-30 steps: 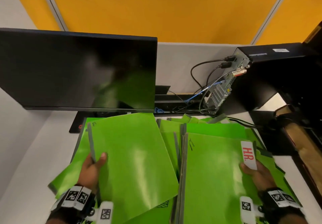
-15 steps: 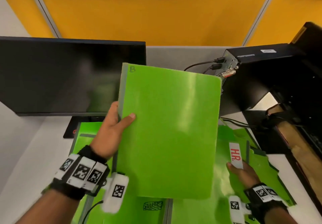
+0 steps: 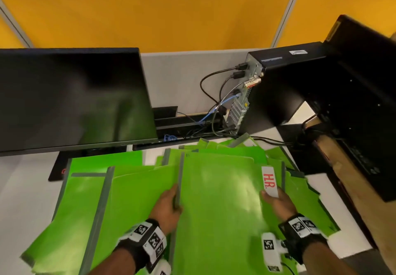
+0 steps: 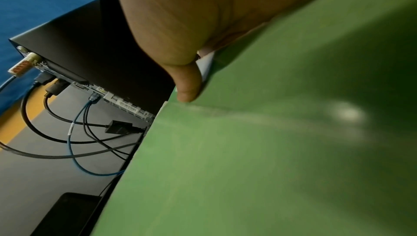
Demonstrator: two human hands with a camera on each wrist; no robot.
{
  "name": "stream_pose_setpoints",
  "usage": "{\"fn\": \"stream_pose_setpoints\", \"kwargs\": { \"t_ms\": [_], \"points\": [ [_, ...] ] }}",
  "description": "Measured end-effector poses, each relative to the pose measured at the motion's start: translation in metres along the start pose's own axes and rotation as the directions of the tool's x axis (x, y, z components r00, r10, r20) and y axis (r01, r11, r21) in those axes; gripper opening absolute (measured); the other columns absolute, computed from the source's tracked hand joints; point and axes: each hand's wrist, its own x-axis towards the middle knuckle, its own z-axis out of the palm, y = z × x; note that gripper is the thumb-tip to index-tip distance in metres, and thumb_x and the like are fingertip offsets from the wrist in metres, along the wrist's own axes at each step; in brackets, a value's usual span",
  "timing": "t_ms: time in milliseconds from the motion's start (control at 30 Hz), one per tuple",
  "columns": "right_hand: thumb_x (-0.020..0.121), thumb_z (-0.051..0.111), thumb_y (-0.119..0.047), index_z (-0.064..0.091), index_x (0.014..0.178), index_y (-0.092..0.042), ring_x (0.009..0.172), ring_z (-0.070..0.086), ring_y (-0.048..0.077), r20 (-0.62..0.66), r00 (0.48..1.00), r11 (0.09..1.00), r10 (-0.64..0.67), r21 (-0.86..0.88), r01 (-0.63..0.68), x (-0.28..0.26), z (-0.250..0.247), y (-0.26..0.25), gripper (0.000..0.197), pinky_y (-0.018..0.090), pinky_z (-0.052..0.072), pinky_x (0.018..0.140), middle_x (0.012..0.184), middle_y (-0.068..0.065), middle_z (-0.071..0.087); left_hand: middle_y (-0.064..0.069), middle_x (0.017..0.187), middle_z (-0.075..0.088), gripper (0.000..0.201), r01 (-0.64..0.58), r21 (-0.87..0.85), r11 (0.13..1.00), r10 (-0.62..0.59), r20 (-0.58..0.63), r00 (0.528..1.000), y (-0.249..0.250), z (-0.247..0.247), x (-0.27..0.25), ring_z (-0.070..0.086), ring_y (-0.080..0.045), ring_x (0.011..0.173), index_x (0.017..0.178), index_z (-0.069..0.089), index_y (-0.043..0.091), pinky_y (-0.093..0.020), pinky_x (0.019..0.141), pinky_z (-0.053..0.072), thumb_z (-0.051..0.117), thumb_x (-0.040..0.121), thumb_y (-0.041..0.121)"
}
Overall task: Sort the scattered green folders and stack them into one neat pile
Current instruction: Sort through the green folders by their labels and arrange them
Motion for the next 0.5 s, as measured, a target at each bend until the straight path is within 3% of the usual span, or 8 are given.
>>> {"fn": "stream_pose_setpoints", "kwargs": {
  "t_ms": [67, 133, 167, 267, 333, 400, 433, 500],
  "points": [
    [0.091, 0.057, -0.016, 0.057, 0.122, -0.003, 0.103, 0.053, 0.024, -0.009, 1.000, 1.000, -0.008, -0.004, 0.008, 0.001, 0.001, 0.002, 0.033, 0.030, 0.037, 0.089, 0.122, 0.018, 0.061, -0.003, 0.119, 0.055, 0.055, 0.029, -0.030, 0.999, -0.027, 0.058, 0.998, -0.003, 0.011, -0.008, 0.059, -0.023, 0.097, 0.133, 0.043, 0.031, -0.037, 0.088, 0.052, 0.061, 0.086, 0.009],
    [0.095, 0.051, -0.023, 0.054, 0.126, -0.004, 0.114, 0.051, 0.029, -0.017, 1.000, 1.000, 0.005, -0.007, -0.005, 0.000, 0.001, 0.001, 0.036, 0.030, 0.035, 0.090, 0.129, 0.019, 0.056, 0.002, 0.100, 0.053, 0.061, 0.046, -0.128, 0.991, -0.031, 0.118, 0.993, -0.002, 0.022, -0.014, 0.056, -0.016, 0.074, 0.138, 0.040, 0.027, -0.029, 0.066, 0.055, 0.063, 0.085, 0.006],
    [0.096, 0.048, -0.026, 0.052, 0.128, -0.004, 0.120, 0.048, 0.031, -0.020, 1.000, 1.000, 0.016, -0.002, -0.016, 0.000, 0.001, 0.001, 0.039, 0.032, 0.034, 0.093, 0.132, 0.019, 0.053, 0.002, 0.098, 0.051, 0.063, 0.031, -0.113, 0.993, -0.018, 0.109, 0.994, -0.003, 0.027, -0.014, 0.054, -0.015, 0.072, 0.141, 0.037, 0.023, -0.030, 0.067, 0.055, 0.062, 0.086, 0.007],
    [0.094, 0.048, -0.040, 0.042, 0.138, -0.008, 0.133, 0.038, 0.033, -0.005, 1.000, 0.999, 0.025, -0.042, -0.025, -0.001, 0.001, 0.002, 0.055, 0.038, 0.030, 0.106, 0.146, 0.014, 0.039, 0.001, 0.106, 0.048, 0.067, -0.052, 0.064, 0.997, 0.046, 0.089, 0.995, -0.005, 0.033, -0.014, 0.051, -0.017, 0.083, 0.147, 0.029, 0.022, -0.034, 0.087, 0.052, 0.061, 0.087, 0.023],
    [0.087, 0.058, -0.044, 0.032, 0.144, -0.012, 0.136, 0.033, 0.032, -0.002, 0.999, 0.995, 0.036, -0.096, -0.036, 0.000, 0.003, 0.004, 0.071, 0.041, 0.029, 0.109, 0.152, 0.010, 0.030, 0.001, 0.117, 0.046, 0.070, -0.076, 0.095, 0.993, 0.060, 0.166, 0.984, -0.006, 0.029, -0.016, 0.049, -0.014, 0.090, 0.148, 0.023, 0.025, -0.028, 0.097, 0.045, 0.059, 0.088, 0.034],
    [0.082, 0.066, -0.044, 0.033, 0.144, -0.011, 0.135, 0.035, 0.032, -0.022, 1.000, 0.991, 0.008, -0.132, -0.011, 0.000, 0.004, 0.004, 0.077, 0.042, 0.031, 0.108, 0.151, 0.010, 0.032, 0.002, 0.133, 0.039, 0.073, -0.084, 0.131, 0.988, 0.052, 0.229, 0.972, -0.007, 0.022, -0.017, 0.050, -0.016, 0.110, 0.148, 0.017, 0.032, -0.029, 0.105, 0.039, 0.053, 0.087, 0.050],
    [0.078, 0.068, -0.049, 0.037, 0.142, -0.011, 0.133, 0.038, 0.032, -0.031, 0.999, 0.991, -0.008, -0.136, 0.003, 0.002, 0.005, 0.005, 0.080, 0.042, 0.033, 0.108, 0.148, 0.010, 0.037, 0.004, 0.137, 0.036, 0.072, -0.082, 0.140, 0.987, 0.053, 0.202, 0.978, -0.011, 0.016, -0.017, 0.045, -0.016, 0.120, 0.148, 0.018, 0.034, -0.031, 0.108, 0.037, 0.049, 0.086, 0.053],
    [0.063, 0.068, -0.066, 0.046, 0.135, -0.014, 0.126, 0.048, 0.030, -0.029, 0.998, 0.989, -0.051, -0.140, 0.047, 0.004, 0.007, 0.004, 0.092, 0.043, 0.038, 0.105, 0.139, 0.009, 0.049, 0.002, 0.140, 0.036, 0.067, 0.013, 0.194, 0.981, 0.001, -0.070, 0.998, -0.026, -0.001, -0.014, 0.038, -0.017, 0.127, 0.146, 0.024, 0.033, -0.034, 0.108, 0.036, 0.053, 0.087, 0.048]
  ]
}}
